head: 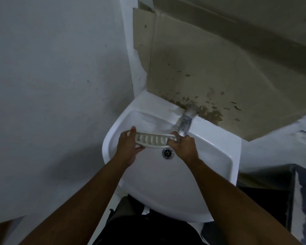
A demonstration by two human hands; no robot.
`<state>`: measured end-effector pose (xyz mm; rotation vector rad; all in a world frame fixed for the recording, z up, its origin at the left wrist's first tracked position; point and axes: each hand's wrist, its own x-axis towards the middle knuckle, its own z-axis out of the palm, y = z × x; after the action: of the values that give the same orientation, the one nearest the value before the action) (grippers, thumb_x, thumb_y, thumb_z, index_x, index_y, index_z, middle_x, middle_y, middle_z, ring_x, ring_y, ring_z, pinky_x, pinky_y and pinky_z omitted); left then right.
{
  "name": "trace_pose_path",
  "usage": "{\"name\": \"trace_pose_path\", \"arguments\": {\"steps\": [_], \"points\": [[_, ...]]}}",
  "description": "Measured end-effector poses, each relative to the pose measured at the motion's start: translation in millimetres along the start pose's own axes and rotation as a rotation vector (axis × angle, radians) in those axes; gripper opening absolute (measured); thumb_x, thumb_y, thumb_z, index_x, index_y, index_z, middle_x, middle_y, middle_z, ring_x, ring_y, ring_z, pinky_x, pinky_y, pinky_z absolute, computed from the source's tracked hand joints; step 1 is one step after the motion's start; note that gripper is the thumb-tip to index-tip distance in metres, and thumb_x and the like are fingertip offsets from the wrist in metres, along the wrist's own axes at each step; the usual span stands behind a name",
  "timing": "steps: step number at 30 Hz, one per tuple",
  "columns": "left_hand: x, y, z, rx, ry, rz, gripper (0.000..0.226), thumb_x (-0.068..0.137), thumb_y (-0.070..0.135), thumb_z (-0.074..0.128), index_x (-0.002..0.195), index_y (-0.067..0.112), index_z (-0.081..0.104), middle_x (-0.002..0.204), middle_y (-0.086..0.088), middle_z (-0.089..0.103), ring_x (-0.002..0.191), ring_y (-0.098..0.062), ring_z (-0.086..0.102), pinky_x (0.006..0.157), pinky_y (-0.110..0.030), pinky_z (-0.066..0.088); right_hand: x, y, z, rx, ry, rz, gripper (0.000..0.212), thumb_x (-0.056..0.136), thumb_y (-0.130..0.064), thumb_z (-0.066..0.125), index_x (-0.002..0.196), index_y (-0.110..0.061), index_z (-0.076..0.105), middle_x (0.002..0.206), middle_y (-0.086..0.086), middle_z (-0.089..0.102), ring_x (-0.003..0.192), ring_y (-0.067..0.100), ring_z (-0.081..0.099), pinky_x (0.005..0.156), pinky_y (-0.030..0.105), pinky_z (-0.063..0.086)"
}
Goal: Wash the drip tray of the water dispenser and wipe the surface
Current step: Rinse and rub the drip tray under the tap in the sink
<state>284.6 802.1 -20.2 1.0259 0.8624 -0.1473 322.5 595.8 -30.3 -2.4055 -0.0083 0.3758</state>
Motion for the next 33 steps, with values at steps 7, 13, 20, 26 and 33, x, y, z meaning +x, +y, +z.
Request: {"name": "trace_pose_path", "arguments": {"steps": [7,13,20,26,33], "points": [[2,1,-4,0.003,0.014,0.016,0.051,0.095,0.036,0.052,0.132,0.002,0.042,0.132,-0.021,0.051,0.104,-0.027,0.059,0.073,-0.045,0.057,3,7,10,0.114,-0.037,-0.038,0.026,0.095,-0.034,0.058,0.114,-0.020,0.069,0.082,0.010,0.068,0.079,0.018,0.064,0.065,0.018,0.039],[0,-4,-15,-0.032,0.032,-0.019,0.050,0.096,0.036,0.049,0.133,0.002,0.044,0.133,-0.022,0.052,0.116,-0.035,0.056,0.071,-0.044,0.057,13,20,10,0.279,-0.170,0.021,0.033,0.090,-0.015,0.066,0.123,-0.017,0.066,0.085,0.006,0.067,0.053,-0.014,0.057,0.070,0.018,0.048],[-1,-6,-26,-0.033,0.004,-0.019,0.047,0.098,0.036,0.046,0.132,0.004,0.047,0.130,-0.019,0.057,0.113,-0.033,0.058,0.073,-0.044,0.056,4,16,7,0.097,-0.055,-0.220,0.009,0.087,-0.016,0.066,0.090,-0.018,0.074,0.062,0.006,0.062,0.053,0.005,0.055,0.061,0.029,0.049],[-4,-6,-21,-0.056,0.037,-0.016,0.043,0.098,0.034,0.046,0.128,0.002,0.047,0.123,-0.018,0.056,0.101,-0.029,0.060,0.070,-0.044,0.055,5,19,14,0.275,-0.150,-0.046,0.028,0.097,-0.012,0.055,0.123,-0.011,0.066,0.089,-0.001,0.060,0.062,-0.006,0.055,0.068,0.016,0.040],[-8,-10,-18,-0.073,0.006,-0.054,0.044,0.098,0.033,0.046,0.131,0.005,0.046,0.126,-0.017,0.056,0.109,-0.032,0.059,0.072,-0.045,0.056,10,33,11,0.379,-0.094,0.056,0.028,0.086,0.002,0.063,0.091,-0.023,0.074,0.058,-0.018,0.063,0.049,-0.007,0.056,0.059,0.022,0.045]]}}
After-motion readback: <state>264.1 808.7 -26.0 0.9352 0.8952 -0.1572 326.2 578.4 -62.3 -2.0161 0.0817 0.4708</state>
